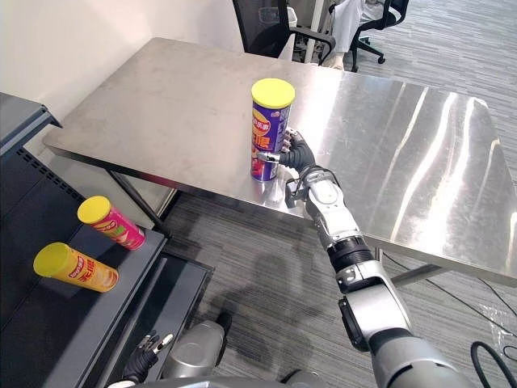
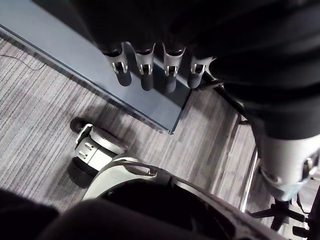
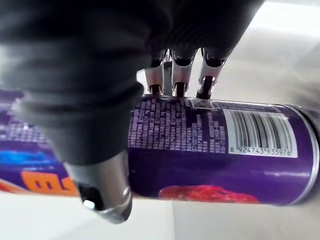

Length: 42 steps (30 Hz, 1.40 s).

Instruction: Put the gum and the chips on the shelf.

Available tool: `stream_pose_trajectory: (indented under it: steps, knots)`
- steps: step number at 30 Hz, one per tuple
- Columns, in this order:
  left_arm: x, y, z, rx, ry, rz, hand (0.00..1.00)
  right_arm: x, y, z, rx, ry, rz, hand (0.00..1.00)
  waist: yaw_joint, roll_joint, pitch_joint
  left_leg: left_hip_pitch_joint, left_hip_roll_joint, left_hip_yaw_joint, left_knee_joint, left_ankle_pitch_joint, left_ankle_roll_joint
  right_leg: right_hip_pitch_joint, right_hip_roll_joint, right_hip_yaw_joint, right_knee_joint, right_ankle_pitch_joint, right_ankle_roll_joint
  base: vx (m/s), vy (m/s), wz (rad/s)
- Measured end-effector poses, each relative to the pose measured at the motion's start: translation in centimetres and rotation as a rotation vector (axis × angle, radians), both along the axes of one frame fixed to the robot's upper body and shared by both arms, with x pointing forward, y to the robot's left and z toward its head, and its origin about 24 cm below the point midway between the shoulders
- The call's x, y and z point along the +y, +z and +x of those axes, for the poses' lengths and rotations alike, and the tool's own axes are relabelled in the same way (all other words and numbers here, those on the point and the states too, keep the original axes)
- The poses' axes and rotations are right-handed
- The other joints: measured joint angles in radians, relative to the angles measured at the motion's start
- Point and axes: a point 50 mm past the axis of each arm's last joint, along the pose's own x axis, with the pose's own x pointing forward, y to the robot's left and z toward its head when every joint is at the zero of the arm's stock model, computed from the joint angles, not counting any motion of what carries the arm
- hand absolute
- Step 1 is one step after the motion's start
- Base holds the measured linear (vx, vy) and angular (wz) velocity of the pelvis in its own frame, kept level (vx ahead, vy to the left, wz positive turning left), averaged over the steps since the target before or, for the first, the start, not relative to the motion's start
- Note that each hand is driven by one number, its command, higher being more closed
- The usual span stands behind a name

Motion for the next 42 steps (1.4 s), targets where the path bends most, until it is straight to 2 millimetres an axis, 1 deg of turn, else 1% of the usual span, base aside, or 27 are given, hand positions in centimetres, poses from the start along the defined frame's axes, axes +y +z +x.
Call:
stream_pose_trajectory:
  steps: [4,11,14,17,19,21,22,23,26,29,30,31,32,34,36,38,40,41,42]
  knots:
    - [0.0,0.1,0.2,-0.009,-0.001,0.000,0.00,0.1,0.3,0.0,-0.013,0.001,0.003,1.00,0.008,0.000,0.000,-0.019,0.004,0.001,0.009,0.000,-0.002,-0.026,-0.005,0.003,0.027,-0.014,-0.007,-0.03,-0.014,-0.01]
    - [0.0,0.1,0.2,-0.010,-0.001,0.000,0.00,0.2,0.6,0.1,-0.025,-0.005,0.007,1.00,0.008,0.000,0.000,-0.027,0.010,0.007,0.011,0.002,-0.006,-0.041,-0.003,0.010,0.036,-0.015,-0.011,-0.01,-0.001,-0.02]
    - [0.0,0.1,0.2,-0.010,-0.001,0.001,0.00,0.4,0.9,0.0,-0.048,-0.014,0.021,1.00,0.006,-0.001,-0.001,-0.029,0.018,0.023,0.009,0.002,-0.007,-0.052,0.006,0.028,0.027,-0.012,-0.008,-0.02,-0.003,-0.16]
    - [0.1,0.1,0.2,-0.005,-0.002,0.005,0.00,0.8,2.3,-0.3,-0.117,-0.006,0.037,1.00,-0.007,-0.002,-0.001,-0.029,0.034,0.031,0.006,0.002,-0.007,-0.052,0.033,0.042,-0.009,0.008,-0.012,-0.01,-0.014,-0.17]
    - [0.3,0.1,0.2,0.001,-0.003,0.010,0.00,1.5,4.5,-1.1,-0.214,0.032,0.053,1.00,-0.019,-0.006,-0.004,-0.026,0.051,0.049,-0.008,0.005,-0.011,-0.055,0.061,0.063,-0.050,0.036,-0.017,-0.01,-0.009,-0.28]
    - [0.4,0.1,0.2,0.000,-0.005,0.013,0.00,1.6,6.0,-1.9,-0.287,0.054,0.068,1.00,-0.034,-0.009,-0.006,-0.024,0.060,0.056,-0.011,0.005,-0.012,-0.050,0.079,0.074,-0.084,0.055,-0.018,-0.01,-0.004,-0.25]
    - [0.5,0.2,0.2,0.000,-0.005,0.016,0.00,1.2,6.6,-2.4,-0.323,0.053,0.083,1.00,-0.036,-0.014,-0.008,-0.014,0.065,0.070,-0.019,0.006,-0.012,-0.047,0.087,0.089,-0.102,0.066,-0.019,0.00,0.004,-0.30]
    - [0.7,0.2,0.2,0.002,-0.004,0.020,0.00,1.0,6.8,-2.7,-0.336,0.053,0.089,1.00,-0.036,-0.016,-0.011,-0.005,0.068,0.080,-0.026,0.006,-0.012,-0.046,0.089,0.098,-0.109,0.071,-0.018,0.00,0.012,-0.34]
    - [1.3,0.1,-0.2,0.027,-0.010,0.032,0.00,-0.4,7.3,-4.1,-0.391,0.055,0.090,1.00,-0.069,-0.038,-0.040,0.004,0.079,0.110,-0.042,0.006,-0.012,-0.041,0.115,0.128,-0.173,0.110,-0.020,0.00,0.015,-0.32]
    - [1.7,-0.2,-0.8,0.052,-0.003,0.030,0.00,-1.9,7.4,-5.5,-0.412,0.073,0.051,1.00,-0.092,-0.052,-0.061,0.024,0.087,0.139,-0.060,0.006,-0.012,-0.028,0.133,0.156,-0.226,0.144,-0.021,0.00,0.009,-0.32]
    - [1.8,-0.2,-0.9,0.055,0.003,0.031,0.00,-2.1,7.4,-5.8,-0.413,0.076,0.042,1.00,-0.098,-0.053,-0.064,0.026,0.088,0.145,-0.062,0.006,-0.011,-0.027,0.136,0.162,-0.233,0.149,-0.021,-0.01,0.006,-0.34]
    - [1.9,-0.3,-1.2,0.064,0.010,0.031,0.00,-2.6,7.4,-6.1,-0.412,0.085,0.045,1.00,-0.113,-0.055,-0.072,0.027,0.091,0.154,-0.063,0.006,-0.011,-0.027,0.140,0.169,-0.245,0.154,-0.021,-0.01,0.005,-0.20]
    - [2.0,-0.3,-1.3,0.070,0.012,0.032,0.00,-2.8,7.3,-6.3,-0.407,0.089,0.051,1.00,-0.118,-0.055,-0.077,0.027,0.092,0.157,-0.064,0.006,-0.011,-0.028,0.142,0.174,-0.249,0.157,-0.022,-0.02,0.011,-0.19]
    - [2.0,-0.6,-1.9,0.098,0.018,0.031,0.00,-3.6,6.3,-7.0,-0.372,0.089,0.078,1.00,-0.140,-0.056,-0.102,0.033,0.093,0.165,-0.080,0.008,-0.012,-0.027,0.147,0.182,-0.271,0.170,-0.022,0.00,0.008,-0.14]
    - [2.1,-0.6,-2.1,0.102,0.030,0.031,0.00,-4.2,5.3,-7.7,-0.336,0.084,0.096,1.00,-0.138,-0.057,-0.114,0.050,0.097,0.187,-0.093,0.009,-0.012,-0.028,0.153,0.204,-0.278,0.174,-0.024,0.01,-0.001,-0.26]
    - [2.2,-0.7,-2.4,0.107,0.041,0.031,0.00,-4.5,4.2,-8.3,-0.299,0.093,0.096,1.00,-0.150,-0.058,-0.121,0.060,0.097,0.198,-0.099,0.008,-0.012,-0.027,0.155,0.215,-0.283,0.175,-0.024,0.01,0.005,-0.22]
    - [2.4,-0.7,-2.9,0.118,0.060,0.032,0.00,-4.9,3.1,-9.1,-0.265,0.090,0.094,1.00,-0.168,-0.063,-0.128,0.066,0.099,0.215,-0.110,0.008,-0.013,-0.030,0.158,0.232,-0.293,0.182,-0.025,0.02,0.018,-0.21]
    - [2.4,-0.7,-3.0,0.121,0.063,0.032,0.00,-5.2,2.8,-9.2,-0.258,0.083,0.094,1.00,-0.172,-0.063,-0.129,0.068,0.100,0.220,-0.111,0.008,-0.013,-0.031,0.160,0.235,-0.296,0.185,-0.025,0.03,0.010,-0.19]
    - [2.4,-0.7,-3.1,0.124,0.063,0.032,0.00,-5.9,2.4,-9.5,-0.247,0.064,0.096,1.00,-0.183,-0.064,-0.129,0.071,0.100,0.226,-0.112,0.008,-0.012,-0.031,0.161,0.241,-0.299,0.187,-0.025,0.03,0.005,-0.17]
